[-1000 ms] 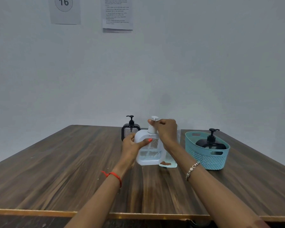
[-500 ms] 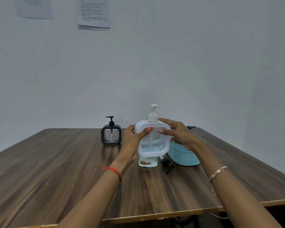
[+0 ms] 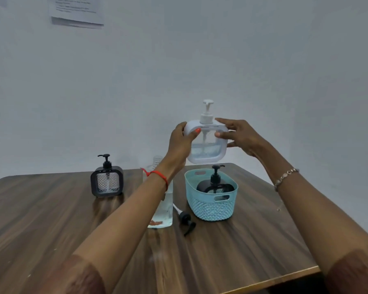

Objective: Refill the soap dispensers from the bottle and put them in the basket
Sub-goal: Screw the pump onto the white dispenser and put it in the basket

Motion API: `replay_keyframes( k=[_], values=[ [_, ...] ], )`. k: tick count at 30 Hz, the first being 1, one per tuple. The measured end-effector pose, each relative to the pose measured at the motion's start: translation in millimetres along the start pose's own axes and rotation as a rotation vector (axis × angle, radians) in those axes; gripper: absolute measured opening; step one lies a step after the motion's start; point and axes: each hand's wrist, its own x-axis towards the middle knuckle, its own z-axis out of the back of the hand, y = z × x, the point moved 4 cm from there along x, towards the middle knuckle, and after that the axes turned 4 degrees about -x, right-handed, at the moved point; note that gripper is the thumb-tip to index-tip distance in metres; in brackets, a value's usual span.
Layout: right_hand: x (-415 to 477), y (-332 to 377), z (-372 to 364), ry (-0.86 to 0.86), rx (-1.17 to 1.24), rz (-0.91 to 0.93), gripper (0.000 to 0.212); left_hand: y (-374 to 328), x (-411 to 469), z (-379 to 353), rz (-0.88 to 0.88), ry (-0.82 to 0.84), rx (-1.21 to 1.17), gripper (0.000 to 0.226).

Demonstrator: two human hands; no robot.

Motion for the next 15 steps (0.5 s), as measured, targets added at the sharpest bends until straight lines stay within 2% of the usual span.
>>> replay_keyframes(
  k=[3, 7, 10, 15],
  values=[
    [16.0, -13.3, 7.9, -0.03, 0.014, 0.013, 0.054, 9.8, 21.2, -11.1, -0.034, 0.003, 0.048, 0.025],
    [31.5, -43.0, 12.0, -0.057, 0.046, -0.004, 0.042, 40.4, 40.0, -21.5, -0.009, -0.001, 0.123, 0.038],
    [36.5, -70.5, 11.4, -0.055, 0.043, -0.032, 0.035, 66.8, 45.2, -26.3, 0.004, 0.007, 0.136, 0.034],
    [37.8, -115.0, 6.0, -0.044, 0.076, -0.089, 0.039, 108.1, 41.1, -29.2, 0.117, -0.009, 0.123, 0.044]
  ],
)
